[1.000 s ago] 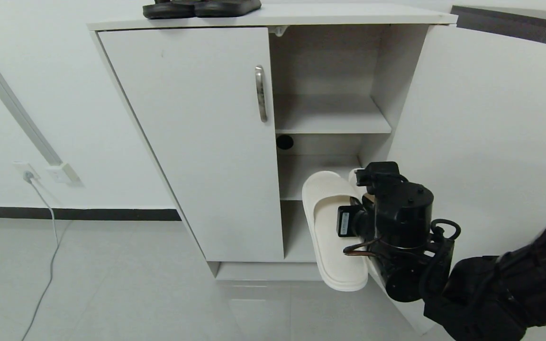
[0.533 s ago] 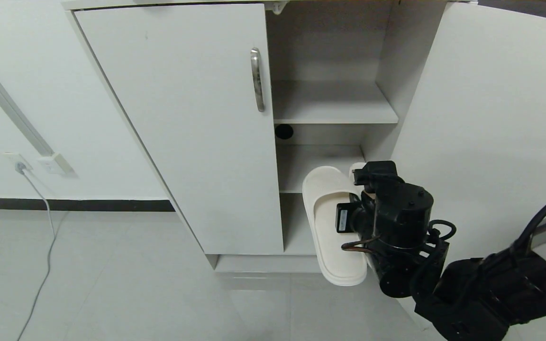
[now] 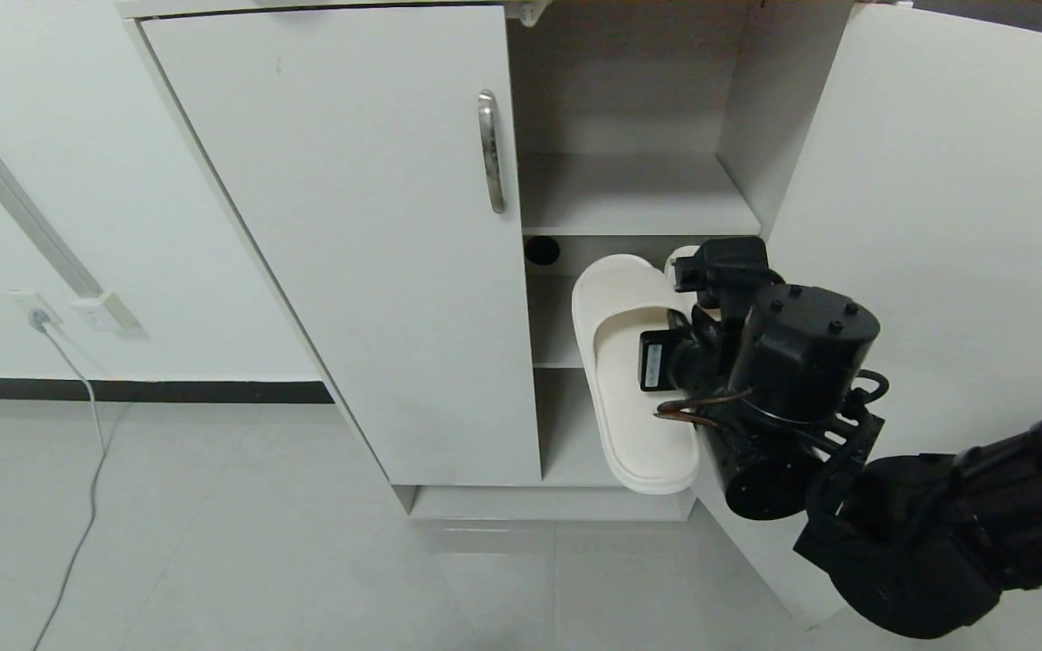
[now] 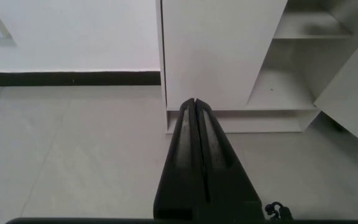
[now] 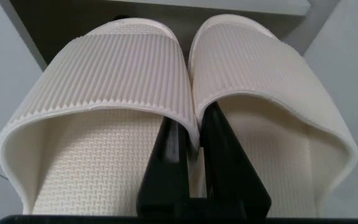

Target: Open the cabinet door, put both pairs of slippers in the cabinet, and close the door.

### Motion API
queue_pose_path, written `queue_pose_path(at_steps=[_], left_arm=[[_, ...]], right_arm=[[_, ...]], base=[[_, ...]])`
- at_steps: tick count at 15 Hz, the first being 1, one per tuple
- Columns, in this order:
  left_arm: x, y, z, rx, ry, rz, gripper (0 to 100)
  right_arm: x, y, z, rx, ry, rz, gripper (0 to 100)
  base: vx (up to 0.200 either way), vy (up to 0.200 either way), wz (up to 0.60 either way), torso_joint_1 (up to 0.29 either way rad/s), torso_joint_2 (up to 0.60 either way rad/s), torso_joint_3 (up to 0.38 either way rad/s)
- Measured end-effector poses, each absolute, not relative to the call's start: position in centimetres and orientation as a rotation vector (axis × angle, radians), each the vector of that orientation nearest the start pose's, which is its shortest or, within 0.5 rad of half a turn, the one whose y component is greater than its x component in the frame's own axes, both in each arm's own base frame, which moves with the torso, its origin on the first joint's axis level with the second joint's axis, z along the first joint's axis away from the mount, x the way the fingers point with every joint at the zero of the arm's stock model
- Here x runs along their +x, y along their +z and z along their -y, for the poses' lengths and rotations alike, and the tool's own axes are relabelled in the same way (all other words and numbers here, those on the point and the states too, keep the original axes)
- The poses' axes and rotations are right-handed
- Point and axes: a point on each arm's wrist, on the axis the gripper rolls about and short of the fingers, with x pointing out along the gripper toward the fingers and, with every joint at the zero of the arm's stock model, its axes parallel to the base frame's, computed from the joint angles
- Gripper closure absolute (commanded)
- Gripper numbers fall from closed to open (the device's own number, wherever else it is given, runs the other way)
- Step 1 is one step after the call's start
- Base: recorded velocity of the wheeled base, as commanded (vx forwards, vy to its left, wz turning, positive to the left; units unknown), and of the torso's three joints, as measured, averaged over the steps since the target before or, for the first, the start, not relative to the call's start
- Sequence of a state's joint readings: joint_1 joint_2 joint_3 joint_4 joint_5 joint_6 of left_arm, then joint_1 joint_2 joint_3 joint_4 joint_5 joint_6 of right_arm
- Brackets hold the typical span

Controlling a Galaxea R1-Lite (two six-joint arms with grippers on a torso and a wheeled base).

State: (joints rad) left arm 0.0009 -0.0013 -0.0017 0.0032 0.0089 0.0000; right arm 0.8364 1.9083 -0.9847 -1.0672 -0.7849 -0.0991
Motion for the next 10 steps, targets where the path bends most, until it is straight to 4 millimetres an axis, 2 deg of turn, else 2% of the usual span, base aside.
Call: queue_pose_path(at_steps=[2,3,7,10], left_arm=[[-2.3,7.6,0.0,0.002,0.01,0.0,100],[-2.3,7.6,0.0,0.003,0.012,0.0,100],[-2.3,7.6,0.0,0.001,0.013,0.0,100],[-2.3,7.6,0.0,0.001,0.013,0.0,100]], right_arm=[[25.5,21.0,-25.9,0.005,0.049,0.092,100],[25.7,20.7,-26.0,0.029,0.048,0.087,100],[27.9,16.5,-25.9,0.041,0.016,0.006,100],[29.3,14.9,-26.0,0.024,0.001,-0.014,100]], base=[[0.0,0.0,0.0,0.0,0.0,0.0],[0.0,0.0,0.0,0.0,0.0,0.0],[0.0,0.0,0.0,0.0,0.0,0.0],[0.0,0.0,0.0,0.001,0.01,-0.141]])
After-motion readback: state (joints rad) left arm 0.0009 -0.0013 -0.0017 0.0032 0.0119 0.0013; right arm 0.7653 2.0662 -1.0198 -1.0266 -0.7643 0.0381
